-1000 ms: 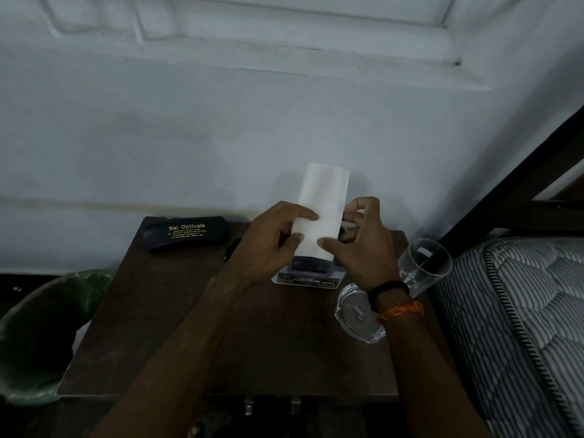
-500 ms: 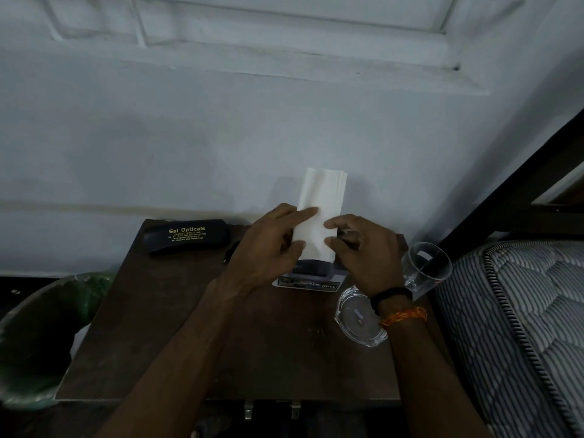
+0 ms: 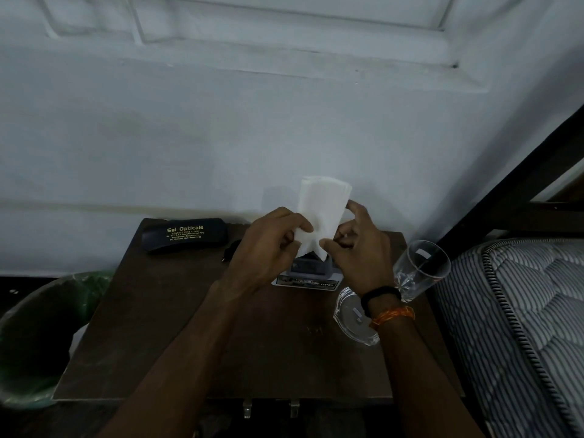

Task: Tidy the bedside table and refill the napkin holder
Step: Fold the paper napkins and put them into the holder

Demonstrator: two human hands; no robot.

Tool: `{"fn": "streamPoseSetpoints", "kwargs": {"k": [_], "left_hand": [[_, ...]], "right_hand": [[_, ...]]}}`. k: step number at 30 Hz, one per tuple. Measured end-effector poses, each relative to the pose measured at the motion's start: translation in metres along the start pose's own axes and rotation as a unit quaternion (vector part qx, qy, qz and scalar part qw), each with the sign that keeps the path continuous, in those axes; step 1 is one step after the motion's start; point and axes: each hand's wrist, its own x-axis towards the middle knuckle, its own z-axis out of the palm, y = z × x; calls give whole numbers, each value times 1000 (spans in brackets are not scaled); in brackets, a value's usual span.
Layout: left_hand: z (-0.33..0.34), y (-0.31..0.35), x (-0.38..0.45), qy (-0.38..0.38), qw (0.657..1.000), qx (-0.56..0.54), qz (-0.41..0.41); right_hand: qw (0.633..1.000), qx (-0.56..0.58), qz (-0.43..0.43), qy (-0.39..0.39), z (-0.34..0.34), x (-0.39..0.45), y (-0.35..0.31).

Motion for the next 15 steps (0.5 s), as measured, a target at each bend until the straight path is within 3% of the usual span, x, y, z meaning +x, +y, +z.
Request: {"fn": "streamPoseSetpoints", "kwargs": {"k": [5,15], "left_hand": [[9,-1,0,-17,999,40,-9],[20,1,-3,-23,991,128,-27]], "right_hand": [[995,-100,-26,-9,5,1,7],[991,-133,-25,-6,13,-2,7]]}}
